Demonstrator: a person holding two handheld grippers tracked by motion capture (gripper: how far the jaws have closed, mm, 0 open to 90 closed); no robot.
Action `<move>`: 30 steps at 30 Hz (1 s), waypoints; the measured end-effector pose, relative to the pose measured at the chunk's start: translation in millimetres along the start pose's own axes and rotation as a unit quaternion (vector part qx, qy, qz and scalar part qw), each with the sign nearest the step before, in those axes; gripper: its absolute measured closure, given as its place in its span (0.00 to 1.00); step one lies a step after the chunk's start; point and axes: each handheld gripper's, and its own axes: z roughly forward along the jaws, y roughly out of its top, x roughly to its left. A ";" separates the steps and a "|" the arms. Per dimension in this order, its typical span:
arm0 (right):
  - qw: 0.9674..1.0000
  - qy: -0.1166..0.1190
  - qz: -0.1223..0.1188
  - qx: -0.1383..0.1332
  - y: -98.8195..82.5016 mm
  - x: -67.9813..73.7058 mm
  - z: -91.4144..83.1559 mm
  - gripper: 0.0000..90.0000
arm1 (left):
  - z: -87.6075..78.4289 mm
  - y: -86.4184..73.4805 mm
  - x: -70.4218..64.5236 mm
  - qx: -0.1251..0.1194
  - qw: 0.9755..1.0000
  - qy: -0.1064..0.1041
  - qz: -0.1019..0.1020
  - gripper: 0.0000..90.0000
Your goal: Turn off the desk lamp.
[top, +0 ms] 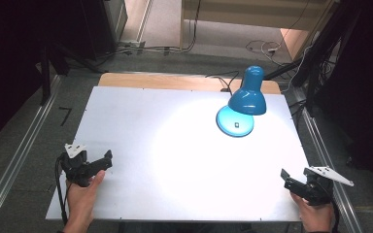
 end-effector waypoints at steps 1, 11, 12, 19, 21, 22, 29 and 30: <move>1.000 0.001 0.000 -0.001 -0.3 -0.3 -0.8 0.15 | -1.2 -0.3 -2.0 -0.001 1.000 0.000 0.005 0.04; 1.000 0.003 -0.006 -0.002 1.5 3.6 0.2 0.15 | -7.6 -2.3 -8.0 -0.027 0.999 0.013 0.039 0.06; 1.000 0.004 -0.006 -0.003 2.0 3.9 0.4 0.15 | -7.3 -3.1 -7.6 -0.025 0.999 0.011 0.037 0.06; 1.000 0.011 -0.008 -0.003 4.3 8.5 3.6 0.15 | -6.8 -3.3 -0.9 -0.026 0.999 -0.003 0.025 0.05; 1.000 0.012 -0.009 -0.002 4.6 9.1 4.1 0.15 | -6.9 -3.3 -0.6 -0.027 0.999 -0.005 0.024 0.05; 1.000 0.014 -0.009 -0.004 5.4 10.4 4.6 0.15 | -6.8 -3.3 -0.6 -0.027 0.999 -0.006 0.024 0.05; 1.000 0.014 -0.009 -0.004 7.4 11.8 6.2 0.15 | -9.7 -4.4 -2.6 -0.026 0.999 -0.013 0.025 0.05; 1.000 0.015 -0.008 -0.006 7.6 11.5 6.1 0.15 | -9.7 -4.4 -2.6 -0.026 0.999 -0.013 0.025 0.05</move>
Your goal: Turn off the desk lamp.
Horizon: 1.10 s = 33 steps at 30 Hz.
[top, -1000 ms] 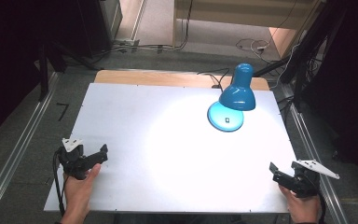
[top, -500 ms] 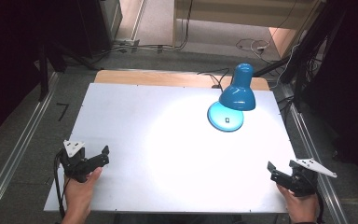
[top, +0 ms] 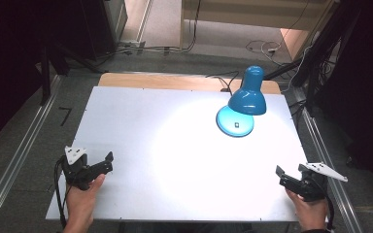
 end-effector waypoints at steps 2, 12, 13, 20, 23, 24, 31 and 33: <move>1.000 0.000 0.001 0.000 0.3 0.2 -0.3 0.15 | -0.4 -0.4 -1.3 -0.001 1.000 -0.002 0.004 0.05; 1.000 0.006 -0.002 0.008 3.4 5.1 9.4 0.15 | -2.3 -0.5 -0.4 0.002 1.000 -0.007 0.003 0.05; 1.000 0.008 -0.001 0.009 4.2 6.5 11.0 0.15 | -2.2 -0.6 0.7 0.004 1.000 -0.010 -0.001 0.05; 1.000 0.013 -0.013 0.007 8.6 15.6 18.3 0.18 | -2.5 -1.3 2.8 0.004 1.000 -0.010 -0.003 0.05; 1.000 0.013 -0.014 0.002 11.4 18.2 20.8 0.18 | -3.7 -2.4 1.9 0.004 1.000 -0.014 -0.003 0.05; 1.000 0.012 -0.012 0.004 12.2 19.0 21.9 0.17 | -3.6 -2.2 1.8 0.005 1.000 -0.018 -0.003 0.05; 1.000 0.016 -0.016 0.007 17.7 24.8 31.3 0.11 | -7.0 -1.4 1.7 -0.001 1.000 -0.023 -0.003 0.05; 1.000 0.016 -0.017 0.008 18.4 25.8 32.9 0.11 | -8.4 -1.1 1.8 -0.005 1.000 -0.021 0.000 0.05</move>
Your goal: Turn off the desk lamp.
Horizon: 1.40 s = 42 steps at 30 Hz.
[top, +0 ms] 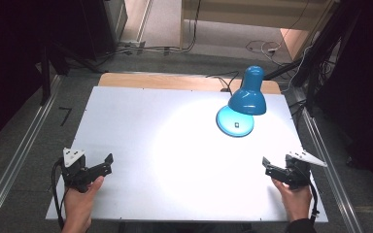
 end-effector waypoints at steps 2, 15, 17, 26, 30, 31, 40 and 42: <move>1.000 0.007 -0.003 0.013 3.6 4.7 8.0 0.09 | -0.9 -0.2 1.0 0.000 1.000 -0.001 -0.003 0.05; 1.000 0.016 -0.006 0.003 17.9 24.7 27.9 0.13 | -4.3 -1.6 -0.2 0.000 1.000 -0.006 -0.002 0.05; 1.000 0.008 -0.009 -0.005 21.4 28.1 30.3 0.13 | -5.5 -1.3 -0.7 -0.002 1.000 -0.007 0.000 0.05; 1.000 0.002 -0.010 0.003 26.6 30.5 38.2 0.14 | -2.8 -2.7 0.2 0.006 1.000 -0.015 0.000 0.05; 1.000 0.000 -0.014 0.004 32.6 35.4 47.3 0.15 | -0.2 -1.7 -1.0 0.006 1.000 -0.017 0.001 0.05; 1.000 0.002 -0.014 0.004 33.5 36.4 48.3 0.15 | 0.8 -1.9 -1.8 0.007 1.000 -0.018 0.001 0.05; 1.000 0.010 -0.010 0.003 36.4 42.8 55.3 0.17 | 0.4 -1.7 -2.3 0.009 1.000 -0.026 0.002 0.05; 1.000 0.011 -0.011 0.002 37.1 44.3 57.6 0.18 | 0.3 -0.9 0.6 0.005 1.000 -0.028 -0.013 0.05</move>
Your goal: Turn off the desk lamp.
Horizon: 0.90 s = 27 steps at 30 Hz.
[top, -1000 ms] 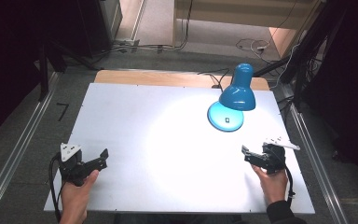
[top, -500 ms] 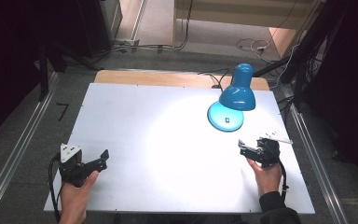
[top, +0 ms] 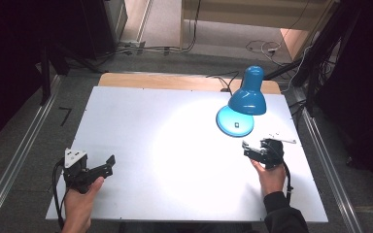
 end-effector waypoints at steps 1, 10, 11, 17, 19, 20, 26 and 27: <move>1.000 -0.002 -0.003 0.001 1.8 0.1 1.6 0.18 | 1.0 0.4 1.1 0.001 1.000 0.002 -0.003 0.05; 1.000 0.003 0.007 0.004 5.3 4.6 8.5 0.20 | -1.0 1.1 0.2 -0.001 1.000 0.002 0.007 0.05; 1.000 0.006 0.008 0.007 5.6 5.6 8.7 0.21 | -1.5 0.9 0.5 0.000 1.000 0.001 0.007 0.05; 1.000 0.004 0.001 0.007 8.4 11.4 11.8 0.22 | -2.9 1.4 2.2 -0.008 1.000 0.002 0.001 0.05; 1.000 0.004 0.000 0.005 10.1 13.4 11.9 0.22 | -3.0 1.9 3.1 -0.010 1.000 0.004 0.003 0.06; 1.000 0.004 0.000 0.005 10.1 13.4 11.9 0.22 | -2.7 2.4 3.2 -0.011 1.000 0.004 0.002 0.06; 1.000 0.002 -0.003 0.000 13.8 16.1 15.2 0.24 | -2.7 2.4 3.5 -0.009 1.000 0.000 0.000 0.05; 1.000 0.000 -0.002 -0.001 13.9 16.4 16.0 0.24 | -3.6 2.6 3.5 -0.011 1.000 -0.001 -0.001 0.06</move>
